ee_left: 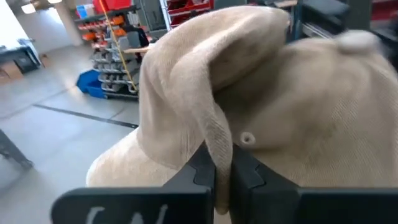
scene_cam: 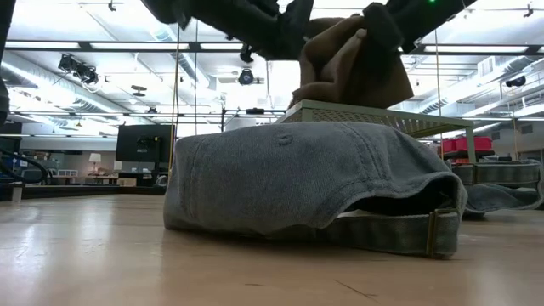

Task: Stack caps on shelf
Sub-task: Adjust the brown caps

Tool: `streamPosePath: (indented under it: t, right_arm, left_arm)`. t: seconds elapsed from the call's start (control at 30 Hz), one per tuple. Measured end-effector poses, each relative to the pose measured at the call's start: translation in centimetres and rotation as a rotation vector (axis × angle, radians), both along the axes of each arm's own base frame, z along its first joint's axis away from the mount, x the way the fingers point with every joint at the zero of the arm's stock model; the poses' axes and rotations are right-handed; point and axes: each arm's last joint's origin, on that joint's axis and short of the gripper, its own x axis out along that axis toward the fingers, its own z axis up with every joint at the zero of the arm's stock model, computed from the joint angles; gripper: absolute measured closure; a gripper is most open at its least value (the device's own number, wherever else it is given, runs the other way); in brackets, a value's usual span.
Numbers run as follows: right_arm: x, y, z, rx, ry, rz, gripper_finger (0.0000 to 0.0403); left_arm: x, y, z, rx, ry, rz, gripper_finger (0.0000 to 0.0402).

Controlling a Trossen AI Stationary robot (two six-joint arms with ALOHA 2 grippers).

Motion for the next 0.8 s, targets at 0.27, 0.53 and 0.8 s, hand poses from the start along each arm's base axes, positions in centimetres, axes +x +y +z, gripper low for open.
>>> streamPosePath:
  t: [0.27,0.53,0.8]
  right_arm:
    - [0.3,0.1,0.5,0.014,-0.067,-0.004,0.0403]
    - [0.4,0.0,0.6,0.012,-0.081,-0.022,0.0403]
    - [0.0,-0.5,0.2,-0.027,-0.062,-0.111,0.0403]
  left_arm:
    - [-0.9,-2.5,0.1,0.170,0.149,0.122,0.0381]
    - [-0.9,-2.6,0.2,0.148,0.129,0.071,0.0392]
    - [-0.7,-1.1,-0.1,0.058,0.124,-0.006,0.0388]
